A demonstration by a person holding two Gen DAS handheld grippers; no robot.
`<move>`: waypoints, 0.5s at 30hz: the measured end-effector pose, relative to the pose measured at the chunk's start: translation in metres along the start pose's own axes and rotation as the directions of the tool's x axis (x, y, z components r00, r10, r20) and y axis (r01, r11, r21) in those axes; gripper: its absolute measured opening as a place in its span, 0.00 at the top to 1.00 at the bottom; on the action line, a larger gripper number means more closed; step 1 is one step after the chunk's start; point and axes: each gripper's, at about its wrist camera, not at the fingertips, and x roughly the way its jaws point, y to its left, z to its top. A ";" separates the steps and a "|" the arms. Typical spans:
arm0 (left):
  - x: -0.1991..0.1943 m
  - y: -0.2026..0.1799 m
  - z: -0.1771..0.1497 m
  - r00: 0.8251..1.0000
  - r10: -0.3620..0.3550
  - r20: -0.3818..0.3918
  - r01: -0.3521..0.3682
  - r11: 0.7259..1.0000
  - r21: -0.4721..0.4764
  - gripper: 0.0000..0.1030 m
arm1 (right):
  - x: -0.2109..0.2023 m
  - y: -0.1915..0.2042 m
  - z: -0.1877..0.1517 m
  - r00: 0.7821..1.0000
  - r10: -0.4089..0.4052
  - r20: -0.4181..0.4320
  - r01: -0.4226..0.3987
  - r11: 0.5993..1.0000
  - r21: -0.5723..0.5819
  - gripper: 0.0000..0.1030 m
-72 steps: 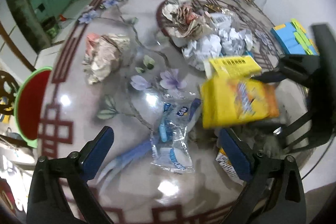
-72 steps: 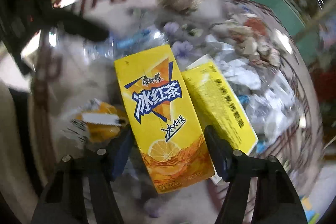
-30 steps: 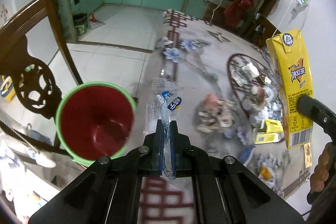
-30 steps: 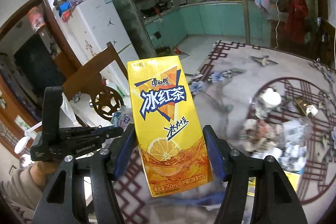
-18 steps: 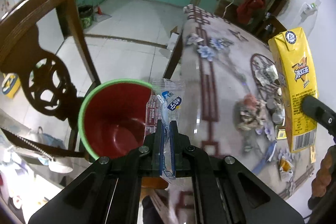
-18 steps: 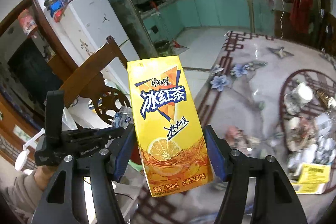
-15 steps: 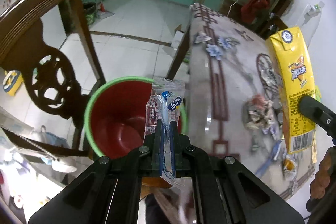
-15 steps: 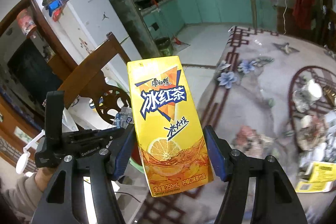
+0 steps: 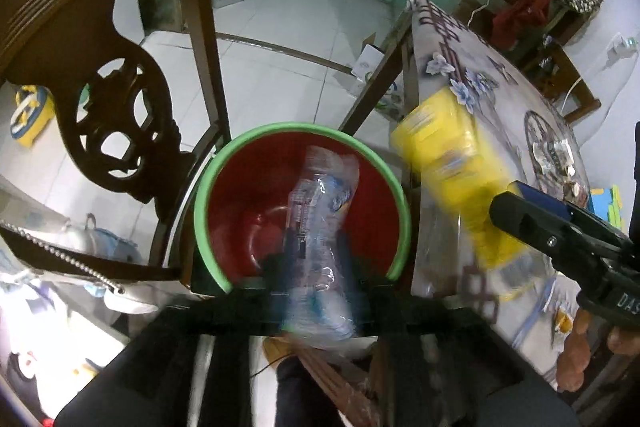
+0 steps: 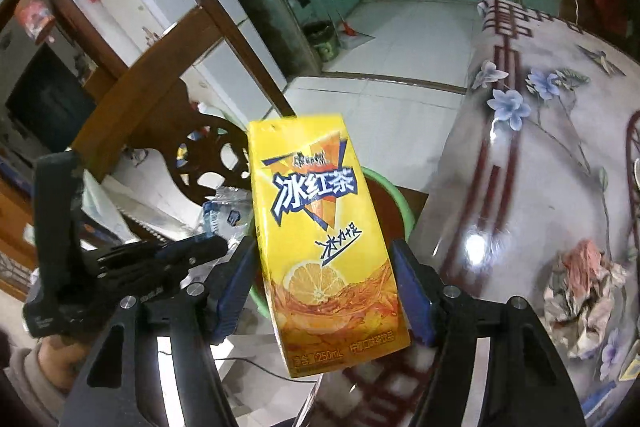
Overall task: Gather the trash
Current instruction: 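Carry both items to the red bin and open both tools to drop them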
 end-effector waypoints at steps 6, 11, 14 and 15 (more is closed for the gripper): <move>-0.004 0.001 0.005 1.000 -0.003 0.026 0.003 1.000 -0.003 0.30 | -0.011 0.004 0.004 0.999 -0.030 0.038 0.031 0.999 -0.012 0.36; -0.007 -0.016 0.006 0.999 -0.031 0.037 0.030 0.999 0.034 0.30 | -0.044 -0.004 -0.007 0.996 -0.039 0.080 0.038 0.999 0.007 0.36; -0.007 -0.032 0.005 0.998 -0.051 0.036 0.048 0.996 0.075 0.30 | -0.072 -0.019 -0.022 0.992 -0.073 0.108 0.069 0.997 0.037 0.36; -0.007 -0.037 0.004 0.998 -0.059 0.034 0.056 0.995 0.085 0.30 | -0.081 -0.025 -0.028 0.990 -0.086 0.114 0.081 0.996 0.048 0.36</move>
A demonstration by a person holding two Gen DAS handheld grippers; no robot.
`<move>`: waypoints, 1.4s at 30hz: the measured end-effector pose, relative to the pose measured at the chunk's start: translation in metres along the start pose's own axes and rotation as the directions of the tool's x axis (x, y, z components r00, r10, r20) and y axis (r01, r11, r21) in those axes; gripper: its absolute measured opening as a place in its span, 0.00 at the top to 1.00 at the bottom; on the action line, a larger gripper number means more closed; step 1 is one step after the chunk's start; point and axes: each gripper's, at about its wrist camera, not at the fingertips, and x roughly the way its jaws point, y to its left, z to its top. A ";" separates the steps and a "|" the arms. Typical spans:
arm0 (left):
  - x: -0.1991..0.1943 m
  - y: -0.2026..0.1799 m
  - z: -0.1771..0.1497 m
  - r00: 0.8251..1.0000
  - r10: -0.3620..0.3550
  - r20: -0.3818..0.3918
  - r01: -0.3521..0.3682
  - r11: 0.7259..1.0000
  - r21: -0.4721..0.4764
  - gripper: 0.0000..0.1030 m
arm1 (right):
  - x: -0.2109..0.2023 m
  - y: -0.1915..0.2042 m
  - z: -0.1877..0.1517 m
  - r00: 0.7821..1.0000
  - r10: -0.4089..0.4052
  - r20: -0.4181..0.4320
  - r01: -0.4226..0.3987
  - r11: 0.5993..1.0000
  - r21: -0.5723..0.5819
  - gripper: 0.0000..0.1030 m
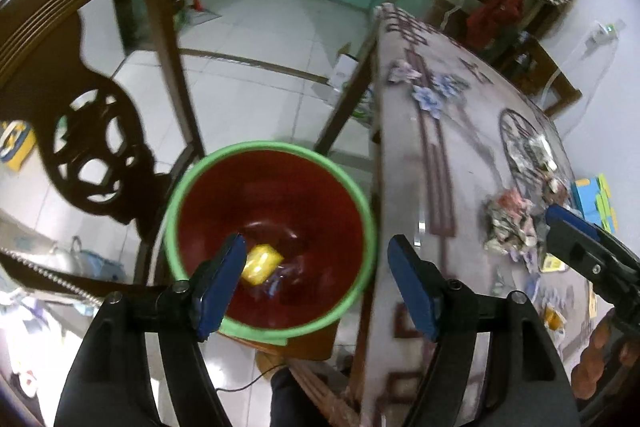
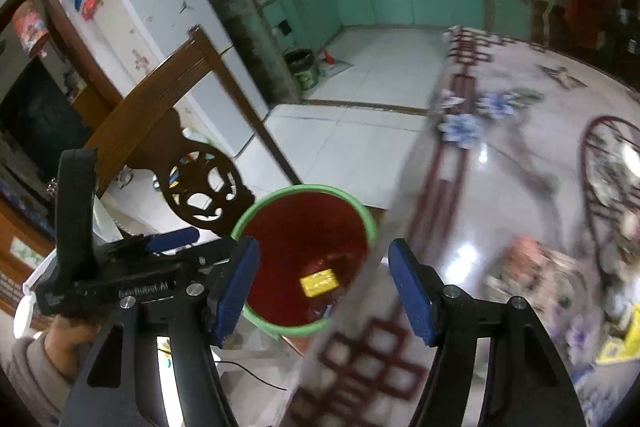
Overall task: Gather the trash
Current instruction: 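Carry both items to the red bin and open both tools to drop them, then grasp the crumpled newspaper with the left tool while the right tool grasps white crumpled paper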
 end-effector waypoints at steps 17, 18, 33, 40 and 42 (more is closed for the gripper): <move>0.019 -0.145 -0.023 0.997 -0.064 -0.047 0.069 0.991 0.113 0.23 | -0.129 -0.257 -0.046 0.898 -0.440 -0.017 0.434 0.878 0.204 0.26; 0.020 -0.155 -0.026 0.997 -0.059 -0.049 0.064 0.991 0.120 0.23 | -0.128 -0.272 -0.046 0.898 -0.439 -0.026 0.434 0.876 0.208 0.26; 0.059 -0.240 -0.028 0.998 0.010 -0.066 -0.004 0.996 0.084 0.23 | -0.102 -0.371 -0.040 0.962 -0.269 -0.046 0.272 0.932 0.239 0.78; 0.112 -0.245 -0.014 0.990 0.087 -0.112 -0.081 0.995 0.055 0.28 | -0.147 -0.350 -0.034 0.967 -0.244 0.067 0.228 0.956 0.187 0.78; 0.119 -0.246 -0.013 0.988 0.092 -0.122 -0.088 0.995 0.040 0.46 | -0.151 -0.349 -0.032 0.969 -0.234 0.073 0.216 0.957 0.191 0.78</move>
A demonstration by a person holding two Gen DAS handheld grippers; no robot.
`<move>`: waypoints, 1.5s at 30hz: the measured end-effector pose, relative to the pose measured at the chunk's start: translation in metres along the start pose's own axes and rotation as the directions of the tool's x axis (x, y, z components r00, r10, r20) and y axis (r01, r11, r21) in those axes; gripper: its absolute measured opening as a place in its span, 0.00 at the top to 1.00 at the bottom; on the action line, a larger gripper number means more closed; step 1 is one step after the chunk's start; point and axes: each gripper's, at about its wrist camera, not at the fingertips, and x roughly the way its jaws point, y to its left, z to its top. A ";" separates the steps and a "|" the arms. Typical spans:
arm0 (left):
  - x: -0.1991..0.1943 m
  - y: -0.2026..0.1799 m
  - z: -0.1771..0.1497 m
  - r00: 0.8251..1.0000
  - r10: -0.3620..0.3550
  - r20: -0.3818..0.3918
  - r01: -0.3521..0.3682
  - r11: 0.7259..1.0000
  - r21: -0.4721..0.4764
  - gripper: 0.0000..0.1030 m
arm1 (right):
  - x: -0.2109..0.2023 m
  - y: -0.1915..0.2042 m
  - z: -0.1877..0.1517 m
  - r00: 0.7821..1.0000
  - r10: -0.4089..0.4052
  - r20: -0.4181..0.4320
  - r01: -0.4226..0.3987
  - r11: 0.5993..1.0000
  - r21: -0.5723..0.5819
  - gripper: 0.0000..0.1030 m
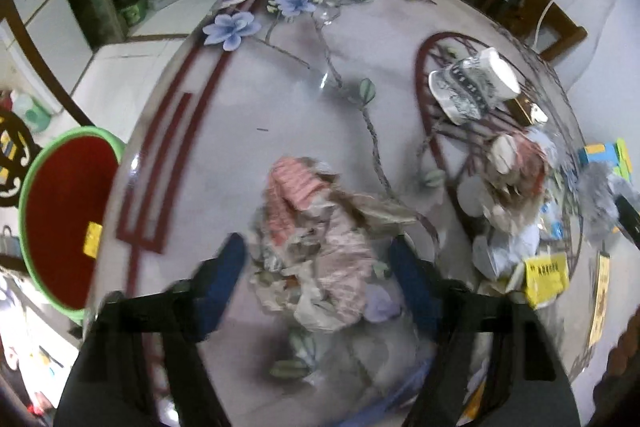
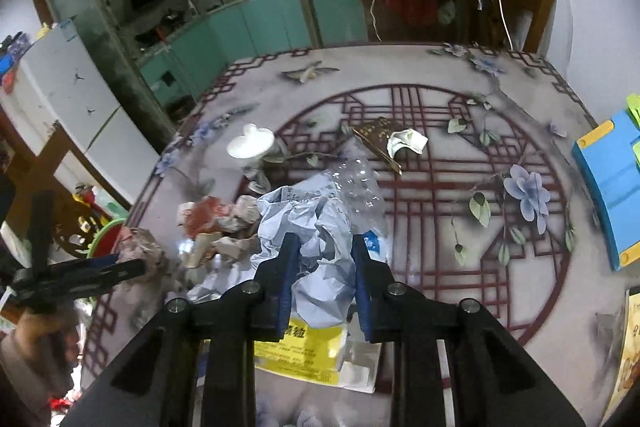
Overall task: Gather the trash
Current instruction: 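Grasp the crumpled newspaper with the left tool while the right tool grasps white crumpled paper, then carry both crumpled papers over the red bin and open both tools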
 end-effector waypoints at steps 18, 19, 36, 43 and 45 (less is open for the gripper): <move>-0.091 -0.024 -0.008 0.985 -0.021 0.173 0.006 0.996 0.091 0.65 | -0.024 0.038 -0.001 0.996 0.073 0.058 -0.070 0.996 -0.057 0.78; -0.095 -0.024 -0.007 0.983 -0.020 0.181 0.003 0.996 0.094 0.64 | -0.025 0.041 -0.001 0.995 0.077 0.059 -0.074 0.995 -0.060 0.78; -0.160 -0.005 -0.009 0.937 -0.013 0.348 -0.027 0.994 0.108 0.64 | -0.047 0.094 0.001 0.987 0.129 0.097 -0.118 0.987 -0.112 0.78; -0.162 0.020 -0.008 0.936 -0.018 0.353 -0.017 0.995 0.095 0.64 | -0.046 0.119 0.001 0.986 0.134 0.100 -0.121 0.985 -0.123 0.77; -0.162 0.027 -0.008 0.936 -0.017 0.351 -0.017 0.996 0.091 0.64 | -0.044 0.129 0.001 0.986 0.135 0.100 -0.122 0.985 -0.126 0.78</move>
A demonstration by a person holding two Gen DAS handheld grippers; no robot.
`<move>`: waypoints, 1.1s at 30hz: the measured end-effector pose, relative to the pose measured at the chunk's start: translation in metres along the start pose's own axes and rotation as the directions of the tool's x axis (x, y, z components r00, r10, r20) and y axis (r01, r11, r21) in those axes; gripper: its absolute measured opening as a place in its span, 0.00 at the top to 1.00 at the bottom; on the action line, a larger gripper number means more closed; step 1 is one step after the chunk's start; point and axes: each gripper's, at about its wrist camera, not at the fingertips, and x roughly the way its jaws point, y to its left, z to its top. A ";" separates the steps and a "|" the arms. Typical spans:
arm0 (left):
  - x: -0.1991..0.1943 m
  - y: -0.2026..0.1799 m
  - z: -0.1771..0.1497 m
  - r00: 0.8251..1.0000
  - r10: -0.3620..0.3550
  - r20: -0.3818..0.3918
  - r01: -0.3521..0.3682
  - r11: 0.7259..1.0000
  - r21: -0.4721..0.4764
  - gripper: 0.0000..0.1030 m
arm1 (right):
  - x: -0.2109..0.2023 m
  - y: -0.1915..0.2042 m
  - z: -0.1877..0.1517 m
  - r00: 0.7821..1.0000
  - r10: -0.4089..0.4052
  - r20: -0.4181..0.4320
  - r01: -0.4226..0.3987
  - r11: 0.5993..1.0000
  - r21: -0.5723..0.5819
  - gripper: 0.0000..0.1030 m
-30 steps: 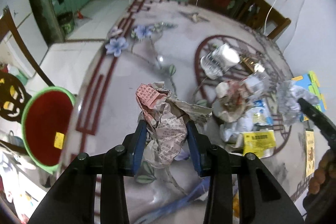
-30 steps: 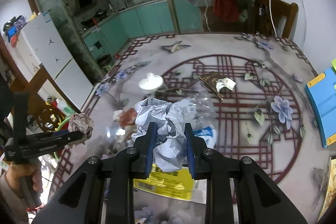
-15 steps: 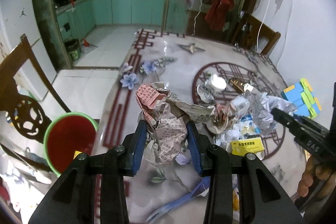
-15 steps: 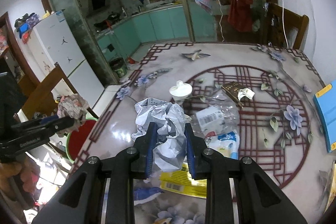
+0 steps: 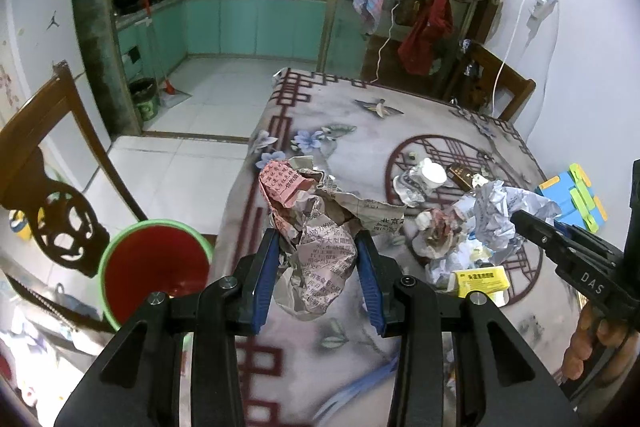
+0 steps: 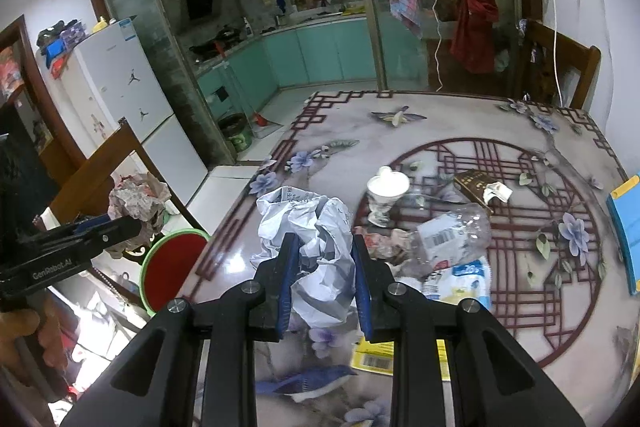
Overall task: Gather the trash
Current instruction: 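Carry both crumpled papers over the red bin and open both tools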
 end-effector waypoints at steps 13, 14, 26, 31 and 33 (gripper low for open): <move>-0.004 0.065 0.002 1.000 0.018 -0.011 -0.019 1.000 -0.015 0.64 | 0.019 0.073 0.007 1.000 0.023 0.004 -0.023 1.000 -0.016 0.77; -0.005 0.071 0.002 1.000 0.020 -0.012 -0.020 1.000 -0.014 0.64 | 0.021 0.078 0.007 1.000 0.026 0.006 -0.026 1.000 -0.017 0.77; -0.015 0.141 0.006 0.999 0.043 0.002 -0.043 0.998 -0.055 0.64 | 0.055 0.160 0.013 0.997 0.079 -0.002 -0.079 0.996 -0.049 0.77; -0.014 0.164 0.005 0.998 0.056 -0.005 -0.056 0.995 -0.077 0.64 | 0.072 0.186 0.015 0.995 0.098 -0.020 -0.099 0.993 -0.065 0.77; -0.013 0.174 0.005 0.998 0.061 -0.012 -0.062 0.994 -0.086 0.64 | 0.079 0.194 0.015 0.994 0.107 -0.031 -0.109 0.992 -0.068 0.77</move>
